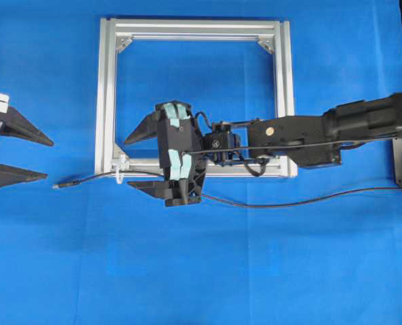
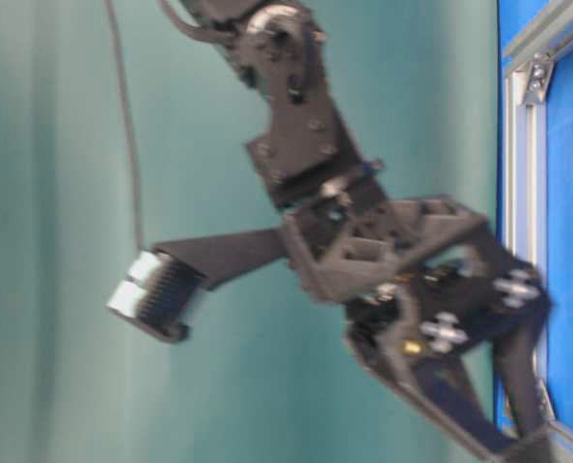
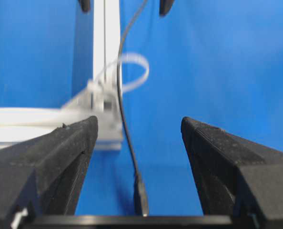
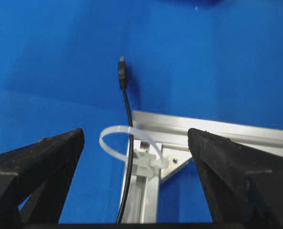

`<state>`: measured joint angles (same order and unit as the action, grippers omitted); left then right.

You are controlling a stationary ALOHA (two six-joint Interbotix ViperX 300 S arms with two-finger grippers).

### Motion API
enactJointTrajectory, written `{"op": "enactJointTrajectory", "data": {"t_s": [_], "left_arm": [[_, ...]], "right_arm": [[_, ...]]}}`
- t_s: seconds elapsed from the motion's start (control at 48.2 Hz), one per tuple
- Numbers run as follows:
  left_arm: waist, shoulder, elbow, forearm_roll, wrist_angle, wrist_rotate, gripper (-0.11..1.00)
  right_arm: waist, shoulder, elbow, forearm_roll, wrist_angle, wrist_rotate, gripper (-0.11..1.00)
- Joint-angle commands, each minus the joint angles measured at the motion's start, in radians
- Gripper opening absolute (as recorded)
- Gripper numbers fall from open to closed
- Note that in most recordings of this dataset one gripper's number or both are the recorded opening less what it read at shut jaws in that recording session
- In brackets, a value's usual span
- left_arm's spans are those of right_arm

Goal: Insert the wire through the string loop located on the left side.

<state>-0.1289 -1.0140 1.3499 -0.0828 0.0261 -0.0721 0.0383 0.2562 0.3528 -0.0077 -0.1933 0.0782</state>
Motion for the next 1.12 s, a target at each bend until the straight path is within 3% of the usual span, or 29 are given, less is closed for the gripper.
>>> {"op": "enactJointTrajectory", "data": {"t_s": [0.0, 0.311, 1.1], "left_arm": [[0.003, -0.018, -0.026, 0.003, -0.021, 0.002, 0.64], [0.003, -0.074, -0.038, 0.005, -0.023, 0.002, 0.64], [0.003, -0.081, -0.04, 0.005, -0.015, 0.002, 0.64]], "right_arm": [[-0.003, -0.071, -0.008, 0.002, 0.015, -0.002, 0.95], [-0.003, -0.141, -0.008, 0.0, 0.051, -0.002, 0.95], [-0.003, -0.143, -0.006, 0.0, 0.054, -0.002, 0.95]]}}
